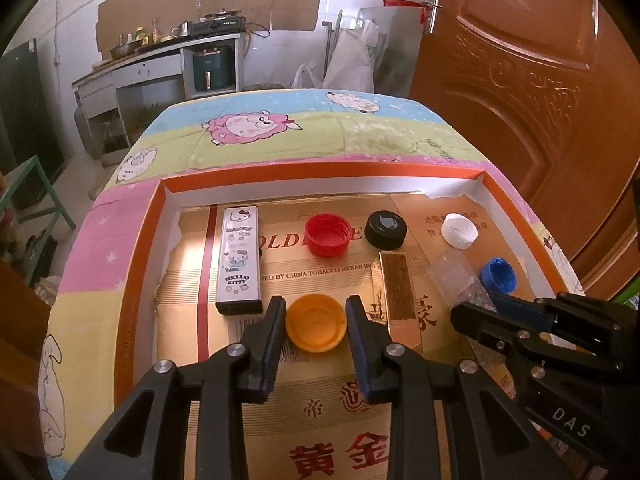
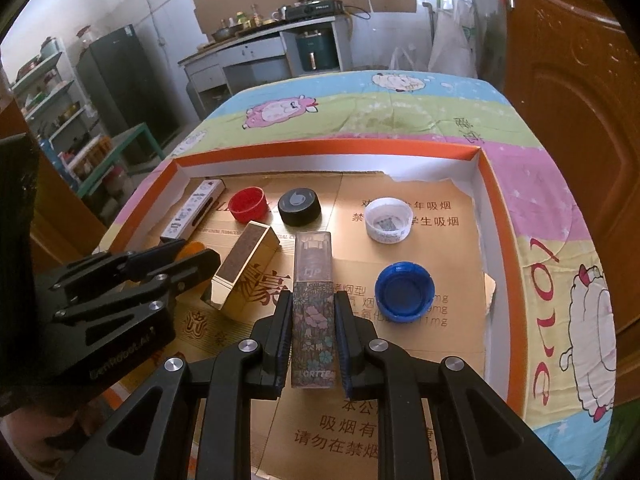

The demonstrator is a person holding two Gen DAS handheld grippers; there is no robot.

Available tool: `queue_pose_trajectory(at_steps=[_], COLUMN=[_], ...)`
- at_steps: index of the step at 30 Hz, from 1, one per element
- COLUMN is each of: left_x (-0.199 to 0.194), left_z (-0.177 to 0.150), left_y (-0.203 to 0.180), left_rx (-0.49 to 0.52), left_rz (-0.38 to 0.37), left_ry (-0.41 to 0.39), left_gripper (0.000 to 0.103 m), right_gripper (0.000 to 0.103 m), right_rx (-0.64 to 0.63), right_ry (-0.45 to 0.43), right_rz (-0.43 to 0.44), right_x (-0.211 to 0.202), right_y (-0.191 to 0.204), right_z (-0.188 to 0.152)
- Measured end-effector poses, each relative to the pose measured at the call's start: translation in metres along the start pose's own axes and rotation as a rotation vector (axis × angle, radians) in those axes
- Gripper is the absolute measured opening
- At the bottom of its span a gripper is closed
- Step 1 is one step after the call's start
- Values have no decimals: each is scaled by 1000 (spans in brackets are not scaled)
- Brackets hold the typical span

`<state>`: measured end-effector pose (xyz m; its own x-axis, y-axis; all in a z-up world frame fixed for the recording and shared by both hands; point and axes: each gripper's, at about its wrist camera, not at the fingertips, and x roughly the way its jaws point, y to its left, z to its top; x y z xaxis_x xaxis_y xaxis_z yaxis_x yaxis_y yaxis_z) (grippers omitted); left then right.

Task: Organize rigid objects
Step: 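Lower both tools into the tray and open them to release tube and cap, then move both tools back toward the teal lighter and orange printed cap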

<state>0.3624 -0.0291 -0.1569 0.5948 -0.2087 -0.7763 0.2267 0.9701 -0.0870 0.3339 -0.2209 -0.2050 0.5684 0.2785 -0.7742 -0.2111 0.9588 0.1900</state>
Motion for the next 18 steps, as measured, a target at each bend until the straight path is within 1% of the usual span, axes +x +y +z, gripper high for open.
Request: queue_pose_trajectory(at_steps=[3, 5, 7, 10, 18], left_x=[0, -1, -2, -5, -22], left_z=[0, 0, 1, 0, 1], left_y=[0, 0, 0, 0, 2], left_rx=[1, 1, -2, -2, -14], left_rz=[-1, -2, -9, -12, 3], left_ry=[-2, -6, -9, -18, -52], left_gripper=[31, 33, 39, 45, 45], right_gripper=[26, 32, 35, 40, 40], right_rx=[6, 2, 0, -5, 2], right_ry=[-2, -3, -11, -34, -57], right_rz=[-1, -15, -18, -14, -30], right_x=[0, 0, -2, -9, -23], right_y=[0, 1, 1, 3, 5], right_z=[1, 1, 1, 2, -1])
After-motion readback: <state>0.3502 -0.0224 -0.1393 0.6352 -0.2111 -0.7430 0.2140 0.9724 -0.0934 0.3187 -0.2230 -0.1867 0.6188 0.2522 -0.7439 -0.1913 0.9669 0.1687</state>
